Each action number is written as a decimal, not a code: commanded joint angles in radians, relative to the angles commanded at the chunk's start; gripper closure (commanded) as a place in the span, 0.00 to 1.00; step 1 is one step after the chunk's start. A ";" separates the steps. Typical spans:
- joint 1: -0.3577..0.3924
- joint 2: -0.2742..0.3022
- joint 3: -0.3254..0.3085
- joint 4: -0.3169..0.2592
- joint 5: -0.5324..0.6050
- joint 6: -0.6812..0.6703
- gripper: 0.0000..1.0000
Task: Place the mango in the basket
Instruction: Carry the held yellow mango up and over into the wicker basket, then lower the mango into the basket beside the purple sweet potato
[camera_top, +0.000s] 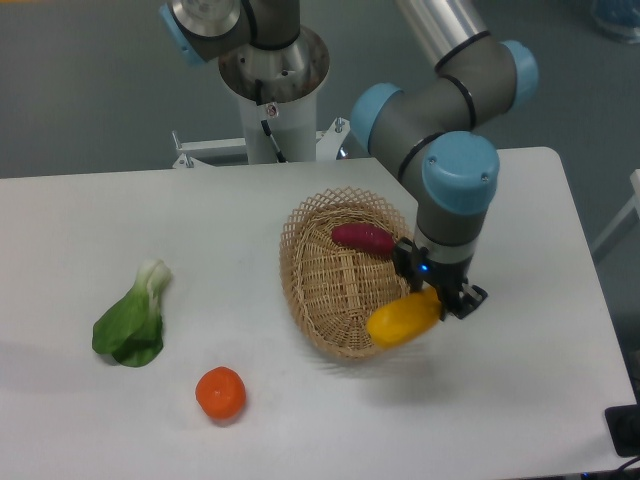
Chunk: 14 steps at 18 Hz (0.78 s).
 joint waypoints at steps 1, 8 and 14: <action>0.005 0.020 -0.028 0.000 -0.002 0.028 0.57; -0.008 0.051 -0.115 0.080 0.006 0.057 0.57; -0.043 0.068 -0.227 0.216 0.038 0.057 0.55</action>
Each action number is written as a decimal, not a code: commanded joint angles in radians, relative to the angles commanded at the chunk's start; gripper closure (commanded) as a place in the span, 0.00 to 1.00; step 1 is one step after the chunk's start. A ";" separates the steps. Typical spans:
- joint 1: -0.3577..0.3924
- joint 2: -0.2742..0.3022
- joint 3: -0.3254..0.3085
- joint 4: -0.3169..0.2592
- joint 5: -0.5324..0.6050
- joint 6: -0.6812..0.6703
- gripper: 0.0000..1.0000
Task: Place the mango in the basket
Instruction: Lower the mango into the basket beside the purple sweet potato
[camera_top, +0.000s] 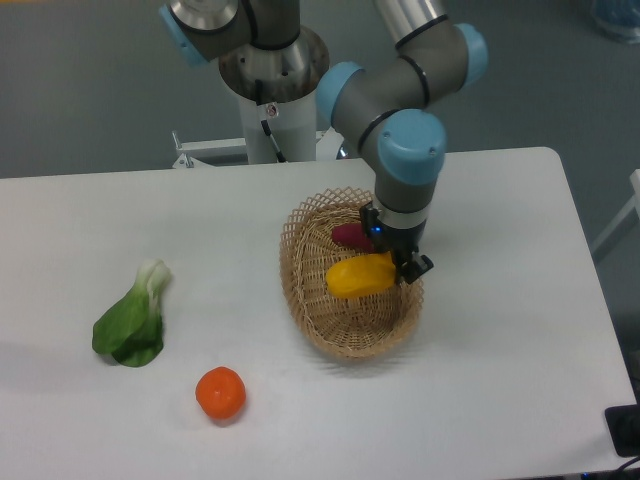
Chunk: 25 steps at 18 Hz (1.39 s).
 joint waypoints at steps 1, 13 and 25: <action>-0.017 -0.002 -0.009 0.012 0.006 -0.009 0.55; -0.057 0.003 -0.008 0.020 -0.008 -0.124 0.00; -0.006 -0.047 0.219 -0.078 -0.037 -0.118 0.00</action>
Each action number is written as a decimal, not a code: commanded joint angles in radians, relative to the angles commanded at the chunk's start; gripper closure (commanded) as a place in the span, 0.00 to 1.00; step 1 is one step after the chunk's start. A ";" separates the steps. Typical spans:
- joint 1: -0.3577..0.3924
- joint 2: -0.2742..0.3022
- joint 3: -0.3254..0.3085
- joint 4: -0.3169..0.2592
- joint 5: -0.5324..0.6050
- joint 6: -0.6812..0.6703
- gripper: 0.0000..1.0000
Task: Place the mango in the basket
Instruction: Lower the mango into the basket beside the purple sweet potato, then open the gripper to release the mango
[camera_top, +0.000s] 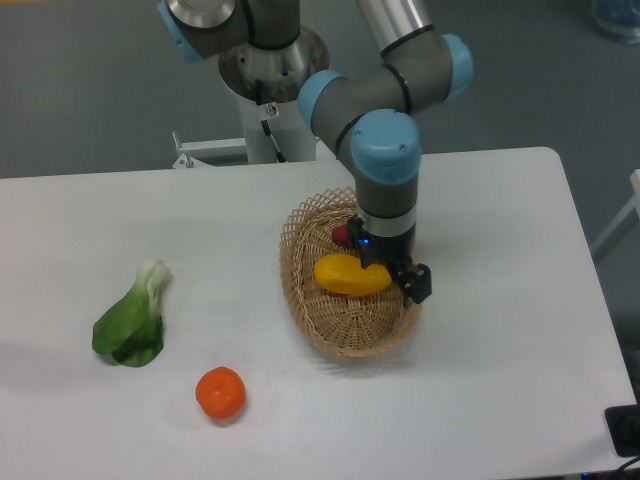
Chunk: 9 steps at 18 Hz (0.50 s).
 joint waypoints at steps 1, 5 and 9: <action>0.006 -0.015 0.034 -0.035 0.000 -0.002 0.00; 0.008 -0.049 0.127 -0.132 0.003 -0.003 0.00; 0.029 -0.075 0.169 -0.134 0.000 -0.003 0.00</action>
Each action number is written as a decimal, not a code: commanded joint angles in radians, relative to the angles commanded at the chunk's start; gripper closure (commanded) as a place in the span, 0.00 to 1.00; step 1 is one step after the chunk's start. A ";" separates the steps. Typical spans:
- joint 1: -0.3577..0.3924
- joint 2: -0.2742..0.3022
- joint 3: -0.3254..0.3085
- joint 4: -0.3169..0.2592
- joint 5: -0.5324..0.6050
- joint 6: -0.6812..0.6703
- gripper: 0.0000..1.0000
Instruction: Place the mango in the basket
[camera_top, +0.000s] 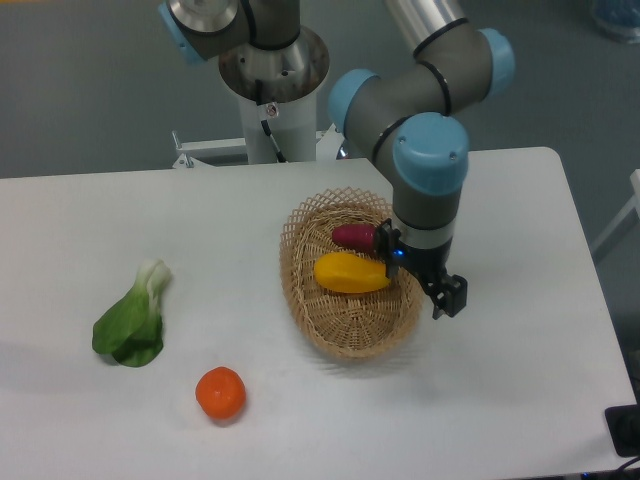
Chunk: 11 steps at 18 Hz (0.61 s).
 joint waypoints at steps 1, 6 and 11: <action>0.008 -0.005 0.005 0.000 0.000 0.005 0.00; 0.031 -0.035 0.037 -0.021 0.000 0.011 0.00; 0.051 -0.063 0.091 -0.075 -0.002 0.011 0.00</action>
